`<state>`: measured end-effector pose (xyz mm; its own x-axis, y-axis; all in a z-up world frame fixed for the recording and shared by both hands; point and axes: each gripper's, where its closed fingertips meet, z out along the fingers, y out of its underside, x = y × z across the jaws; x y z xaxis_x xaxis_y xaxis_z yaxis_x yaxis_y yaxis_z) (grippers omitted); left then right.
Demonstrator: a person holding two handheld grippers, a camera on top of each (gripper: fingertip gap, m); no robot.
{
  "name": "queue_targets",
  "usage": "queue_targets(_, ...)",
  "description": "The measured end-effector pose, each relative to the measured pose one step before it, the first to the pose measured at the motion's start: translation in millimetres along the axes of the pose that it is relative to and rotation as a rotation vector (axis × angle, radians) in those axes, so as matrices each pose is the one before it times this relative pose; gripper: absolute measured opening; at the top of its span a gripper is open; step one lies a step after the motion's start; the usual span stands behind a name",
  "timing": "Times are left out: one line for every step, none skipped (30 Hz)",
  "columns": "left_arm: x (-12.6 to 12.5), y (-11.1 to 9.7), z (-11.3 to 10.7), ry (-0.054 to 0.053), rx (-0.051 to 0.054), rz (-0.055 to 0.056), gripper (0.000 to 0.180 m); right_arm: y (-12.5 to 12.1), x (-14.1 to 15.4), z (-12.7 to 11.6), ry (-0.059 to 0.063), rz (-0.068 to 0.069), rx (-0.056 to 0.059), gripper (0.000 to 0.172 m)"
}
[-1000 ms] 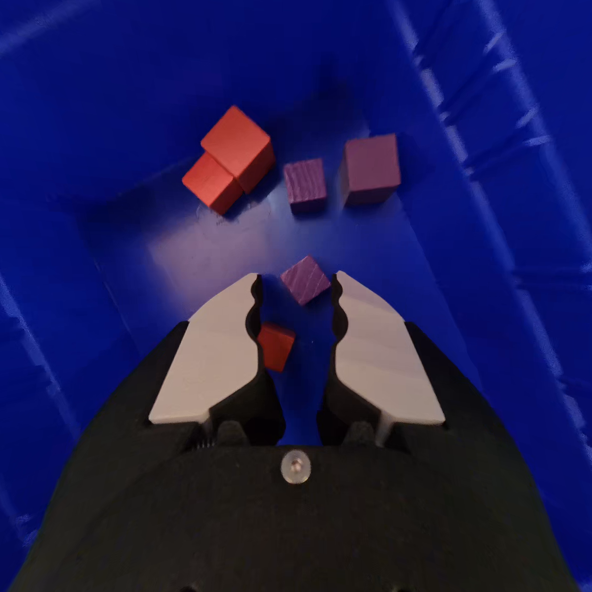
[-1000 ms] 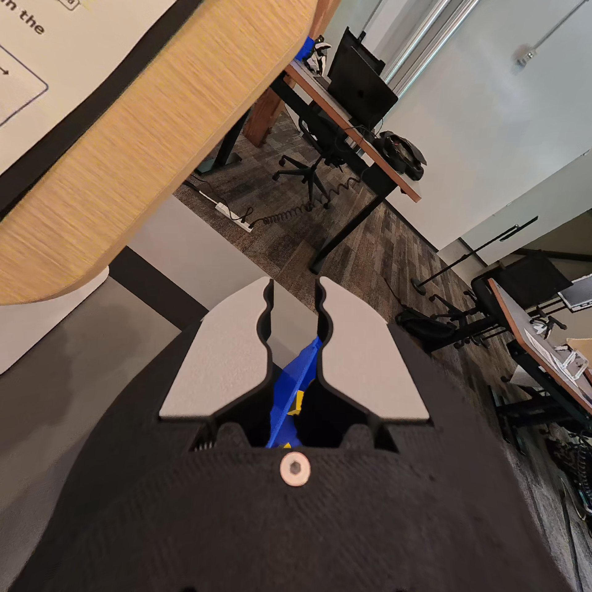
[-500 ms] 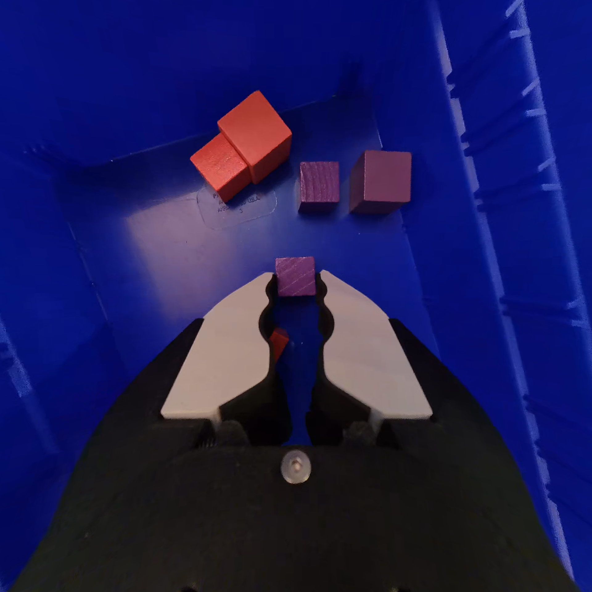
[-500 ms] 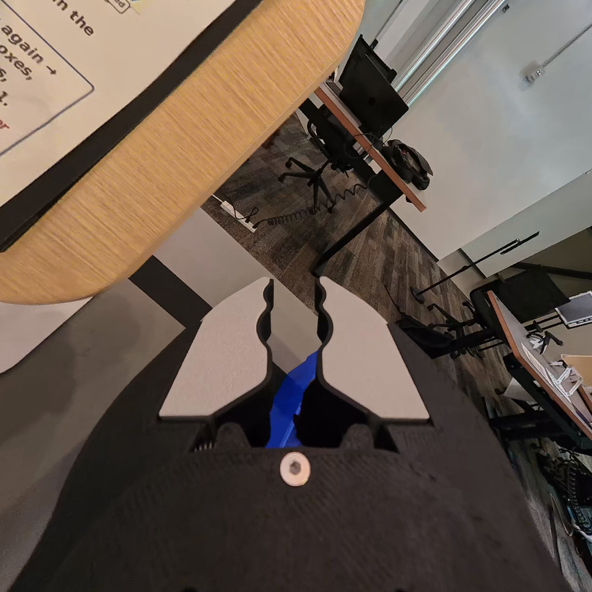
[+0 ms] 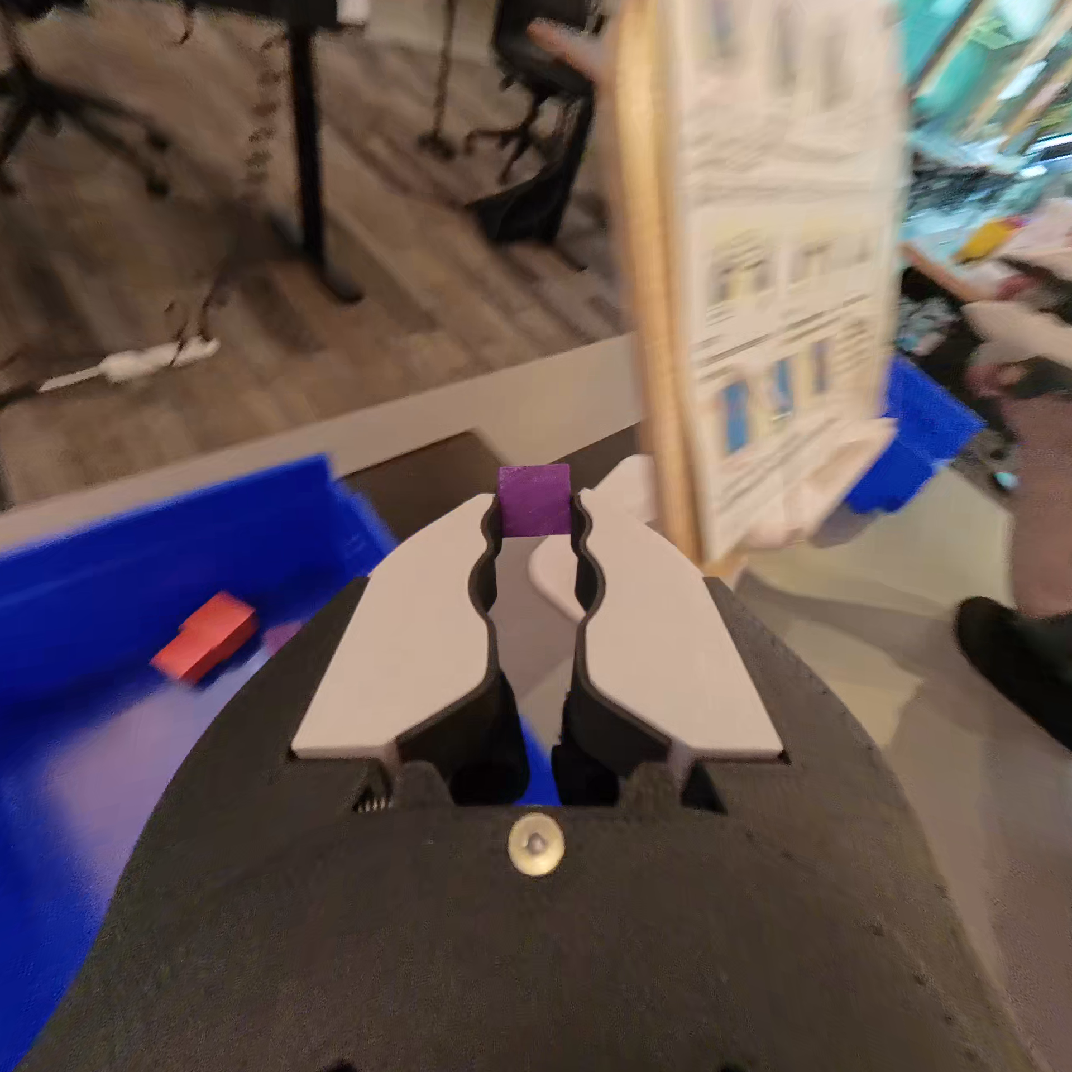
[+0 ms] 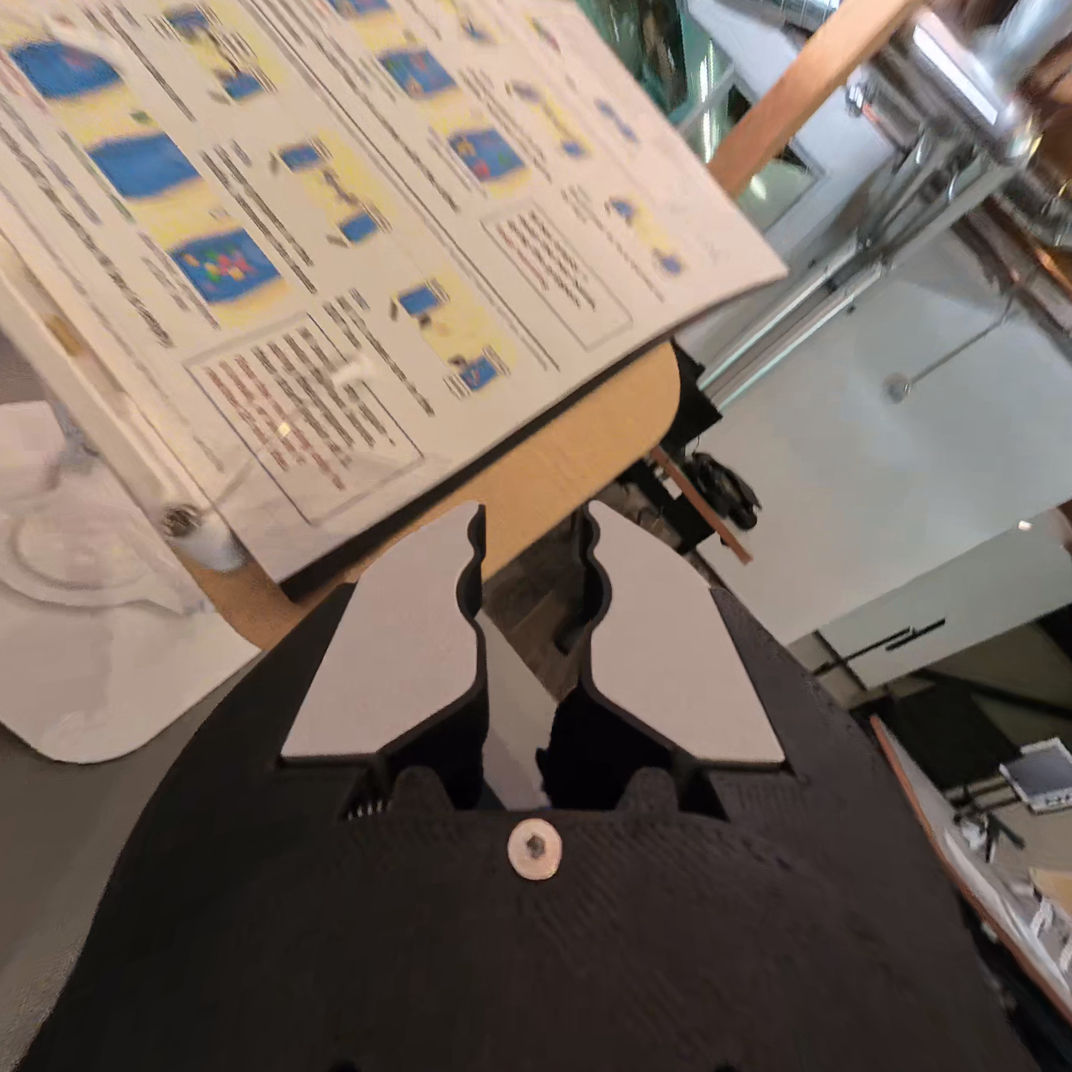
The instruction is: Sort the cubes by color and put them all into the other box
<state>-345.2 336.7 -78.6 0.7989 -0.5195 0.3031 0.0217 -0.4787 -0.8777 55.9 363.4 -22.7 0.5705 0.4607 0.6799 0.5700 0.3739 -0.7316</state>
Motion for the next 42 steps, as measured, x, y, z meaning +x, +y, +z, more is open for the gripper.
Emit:
queue_targets(22.87,-11.91,-1.15,0.055,0.0341,0.0248,0.023,-12.62,-4.25,-3.29,-0.0003,-0.0207,0.0394,0.031)
queue_targets(23.69,-10.7,1.49,0.0612,0.0308,0.0237,0.023,-12.98,-4.64,-2.73,-0.0007,-0.0165,0.0401,0.031)
queue_targets(23.51,-9.23,4.39,0.0643,0.0272,0.0204,0.023,-13.65,-6.69,-2.42,-0.0099,-0.0148,0.0451,0.032)
queue_targets(22.94,-7.03,7.63,0.0666,0.0211,0.0181,0.023,-13.89,-7.73,-1.85,-0.0118,-0.0158,0.0481,0.032)
queue_targets(22.82,-4.87,10.37,0.0759,0.0156,0.0137,0.023,-12.3,-8.2,-0.68,-0.0104,-0.0161,0.0393,0.032)
queue_targets(21.42,-3.03,12.81,0.0789,0.0133,0.0058,0.023,-10.58,-8.87,0.72,-0.013,-0.0143,0.0291,0.033)
queue_targets(18.2,-0.85,14.49,0.0715,0.009,-0.0007,0.023,-8.62,-10.55,1.5,-0.0215,-0.0154,0.0215,0.034)
queue_targets(16.42,0.85,15.28,0.071,0.0063,-0.0049,0.023,-6.76,-11.35,2.08,-0.0265,-0.0219,0.0138,0.037)
queue_targets(15.14,1.16,14.96,0.0736,0.012,-0.0059,0.023,-5.78,-9.47,2.1,-0.0127,-0.0295,0.0144,0.038)
queue_targets(12.7,1.88,14.55,0.0675,0.0137,-0.0078,0.023,-4.01,-7.5,2.18,-0.0038,-0.0307,0.0087,0.039)
queue_targets(9.49,3.59,13.76,0.0538,0.0058,-0.012,0.023,-2.48,-7.2,2.31,-0.0095,-0.0253,0.0019,0.04)
queue_targets(6.59,5.28,12.58,0.0419,-0.0043,-0.0165,0.022,-2.41,-6.13,1.84,-0.0081,-0.0172,0.0055,0.041)
queue_targets(4.77,5.33,11.1,0.0344,-0.0051,-0.0187,0.022,-3.6,-3.42,1.02,0.0033,-0.008,0.016,0.041)
queue_targets(3.66,4.58,9.36,0.0298,-0.0012,-0.0172,0.022,-3.85,-1.98,0.49,0.0059,0.0019,0.0172,0.041)
queue_targets(1.92,4.12,8.03,0.0221,0.001,-0.0134,0.023,-3.22,-1.82,0.43,0.0011,0.0071,0.0122,0.041)
queue_targets(-0.08,4.36,6.61,0.0113,-0.0021,-0.0105,0.023,-2.61,-0.26,0.11,0.0085,0.003,0.0109,0.041)
queue_targets(-0.78,4.03,5.26,0.008,-0.0032,-0.0118,0.023,-2.43,0.13,-0.09,0.0102,0.0004,0.0105,0.041)
queue_targets(0.24,2.95,4.1,0.0183,0.0013,-0.0182,0.023,-3.12,-1.43,-0.26,-0.0011,0.003,0.0133,0.041)
queue_targets(0.67,2.61,3.54,0.0222,0.0013,-0.0223,0.023,-3.59,-1.71,-0.23,-0.002,0.0041,0.0144,0.041)
queue_targets(-1.03,2.6,3.01,0.0065,-0.0002,-0.0139,0.022,-3.53,-0.66,-0.08,0.0068,0.0028,0.0121,0.04)
queue_targets(-1.4,2.46,2.42,0.0,-0.0021,-0.0048,0.023,-2.4,-0.93,0.24,0.0057,-0.002,0.0066,0.04)
queue_targets(-0.12,2.13,2.18,0.0082,-0.0032,-0.0078,0.022,-1.12,-1.58,0.44,0.0004,-0.0076,-0.0005,0.04)
queue_targets(1.25,1.06,1.71,0.0139,0.0009,-0.0102,0.022,-0.88,-0.56,0.22,0.0069,-0.0108,0.0018,0.039)
queue_targets(1.36,0.51,1.41,0.0112,0.0013,-0.0055,0.022,-0.43,-1.11,0.35,0.0013,-0.0054,0.001,0.039)
queue_targets(1.09,1.34,1.34,0.0059,-0.0061,0.0008,0.022,0.18,-1.88,0.61,-0.0057,0.0022,-0.0016,0.037)
queue_targets(0.41,1.84,1.48,0.0001,-0.01,0.0043,0.022,0.54,-0.57,0.72,0.0026,0.0047,-0.0044,0.036)
queue_targets(0.36,1.18,1.2,-0.0006,-0.0042,0.003,0.022,0.2,0.23,0.34,0.0084,0.0017,-0.0009,0.034)
queue_targets(0.86,0.51,0.96,0.0059,0.0,-0.0022,0.022,-0.89,-0.2,-0.01,0.004,0.0,0.0058,0.032)
queue_targets(0.53,0.47,0.71,0.0065,-0.0003,-0.0041,0.022,-0.8,-0.26,-0.15,0.0031,-0.0015,0.0045,0.028)
queue_targets(-0.44,0.09,0.12,-0.0008,0.0026,-0.0017,0.022,0.11,0.34,0.15,0.0077,-0.004,-0.0002,0.026)
queue_targets(-0.87,-0.02,-0.28,-0.0015,0.0031,-0.003,0.023,1.0,-0.02,0.47,0.0053,-0.0052,-0.0068,0.026)
queue_targets(-0.34,0.12,-0.37,0.0047,0.0007,-0.006,0.022,0.6,-0.37,0.35,0.0018,-0.0016,-0.0031,0.026)
queue_targets(0.59,0.15,-0.33,0.0119,0.0003,-0.009,0.022,-0.29,-0.55,-0.13,-0.0026,0.0016,0.0004,0.025)
queue_targets(0.95,-0.25,-0.07,0.0135,0.0029,-0.0125,0.022,-1.01,-0.37,-0.33,-0.0034,0.0055,0.003,0.024)
queue_targets(0.68,-0.7,0.04,0.0082,0.0054,-0.0125,0.022,-0.8,0.22,-0.2,-0.0011,0.0074,0.0016,0.023)
queue_targets(0.34,-1.75,-0.53,0.0019,0.011,-0.0041,0.022,-0.36,0.58,-0.25,-0.0014,0.0061,-0.0007,0.023)
queue_targets(0.35,-4.12,-2.27,-0.0022,0.0274,0.0057,0.023,-0.04,1.6,-0.5,0.003,0.0044,-0.0013,0.023)
queue_targets(0.23,-5.47,-3.78,-0.0047,0.0334,0.0093,0.027,0.58,2.06,-0.6,0.0027,0.0019,-0.0036,0.023)
queue_targets(-0.18,-4.64,-4.05,-0.007,0.0222,0.0088,0.032,1.48,3.03,-0.46,0.0058,0.0011,-0.0077,0.023)
queue_targets(-0.16,-2.43,-3.15,-0.0089,0.0005,0.0101,0.032,2.47,4.23,-0.49,0.008,0.0018,-0.0107,0.023)
queue_targets(0.15,-0.38,-1.83,-0.0119,-0.0161,0.012,0.03,3.46,4.57,-0.94,0.0015,-0.0033,-0.0139,0.023)
queue_targets(0.53,-0.36,-1.48,-0.016,-0.0152,0.0152,0.023,5.73,4.68,-1.31,-0.0102,-0.0161,-0.0214,0.023)
